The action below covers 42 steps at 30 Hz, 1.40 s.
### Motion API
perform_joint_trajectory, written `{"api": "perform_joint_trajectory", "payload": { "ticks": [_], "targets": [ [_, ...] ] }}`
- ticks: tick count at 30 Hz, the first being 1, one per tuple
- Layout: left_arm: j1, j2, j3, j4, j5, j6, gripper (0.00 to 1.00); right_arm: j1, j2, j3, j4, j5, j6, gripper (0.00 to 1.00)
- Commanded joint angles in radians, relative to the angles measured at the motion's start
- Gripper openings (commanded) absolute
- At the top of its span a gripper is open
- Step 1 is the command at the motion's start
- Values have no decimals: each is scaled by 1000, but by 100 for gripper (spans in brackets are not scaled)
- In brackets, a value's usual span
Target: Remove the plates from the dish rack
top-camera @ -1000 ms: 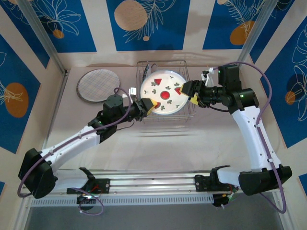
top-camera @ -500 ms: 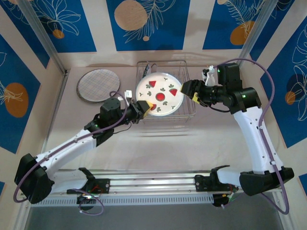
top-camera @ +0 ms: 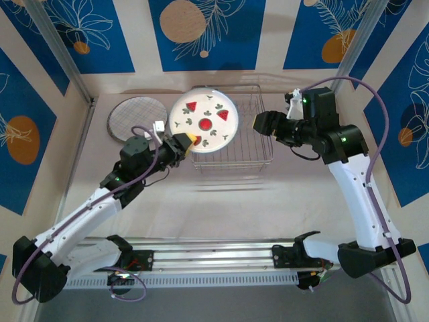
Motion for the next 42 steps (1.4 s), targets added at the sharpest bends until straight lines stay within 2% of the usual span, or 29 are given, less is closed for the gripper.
{"api": "perform_joint_trajectory", "payload": {
  "ticks": [1, 4, 11, 14, 17, 29, 38, 42],
  "targets": [
    [58, -81, 1, 63, 21, 29, 0, 34, -32, 34, 40, 51, -54, 72],
    [112, -135, -25, 13, 28, 33, 0, 88, -55, 18, 106, 62, -102, 71],
    [258, -328, -133, -226, 6, 63, 0, 294, -125, -83, 301, 126, -326, 70],
    [300, -409, -202, -297, -19, 64, 0, 376, -125, -101, 321, 183, -404, 68],
    [321, -481, -266, -353, -63, 68, 0, 416, -112, -102, 324, 200, -443, 67],
    [328, -588, -514, -359, -124, 30, 0, 463, -70, -108, 335, 172, -496, 66],
    [328, -545, -622, -250, -125, 13, 0, 478, -38, -114, 338, 112, -497, 66],
    [328, -498, -651, -194, -128, 10, 0, 474, -11, -118, 332, 150, -465, 66]
  ]
}}
